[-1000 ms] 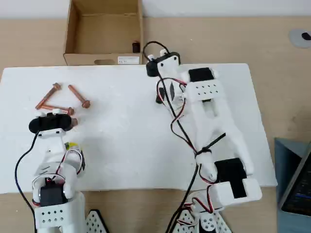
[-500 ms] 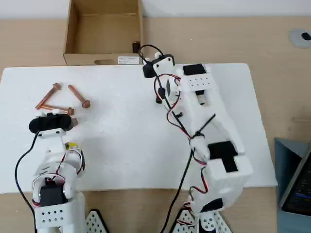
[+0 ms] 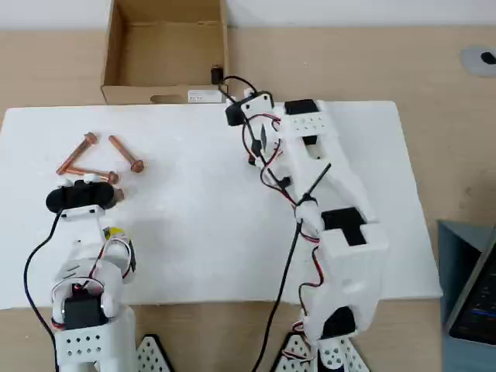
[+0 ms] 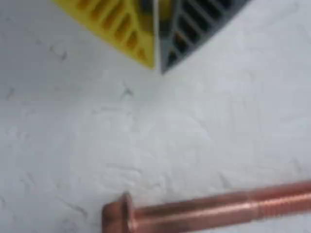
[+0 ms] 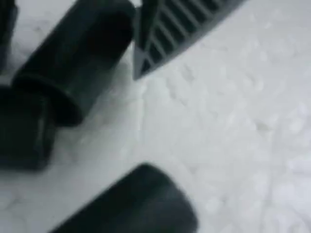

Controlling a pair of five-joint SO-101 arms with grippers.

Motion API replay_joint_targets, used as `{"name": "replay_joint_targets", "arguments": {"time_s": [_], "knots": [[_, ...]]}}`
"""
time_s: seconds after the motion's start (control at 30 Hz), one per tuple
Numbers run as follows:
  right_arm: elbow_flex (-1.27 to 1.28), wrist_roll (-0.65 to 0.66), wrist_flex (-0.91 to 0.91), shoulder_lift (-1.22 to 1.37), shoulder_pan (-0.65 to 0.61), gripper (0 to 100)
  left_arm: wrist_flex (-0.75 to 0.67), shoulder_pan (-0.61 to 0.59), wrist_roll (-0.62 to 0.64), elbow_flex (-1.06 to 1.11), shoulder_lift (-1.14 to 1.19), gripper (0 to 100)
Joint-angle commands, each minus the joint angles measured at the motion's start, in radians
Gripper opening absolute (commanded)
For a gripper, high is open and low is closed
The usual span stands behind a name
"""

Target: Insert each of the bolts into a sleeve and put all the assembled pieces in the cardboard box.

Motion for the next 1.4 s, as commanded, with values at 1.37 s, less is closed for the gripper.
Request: {"name": "replay_joint_targets", "arguments": {"time_s": [1.37], "knots": [[-0.035, -0.222, 0.422, -0.885, 0.031, 0.9, -0.018, 0.0, -0.006, -0.005, -0.008, 0]]}}
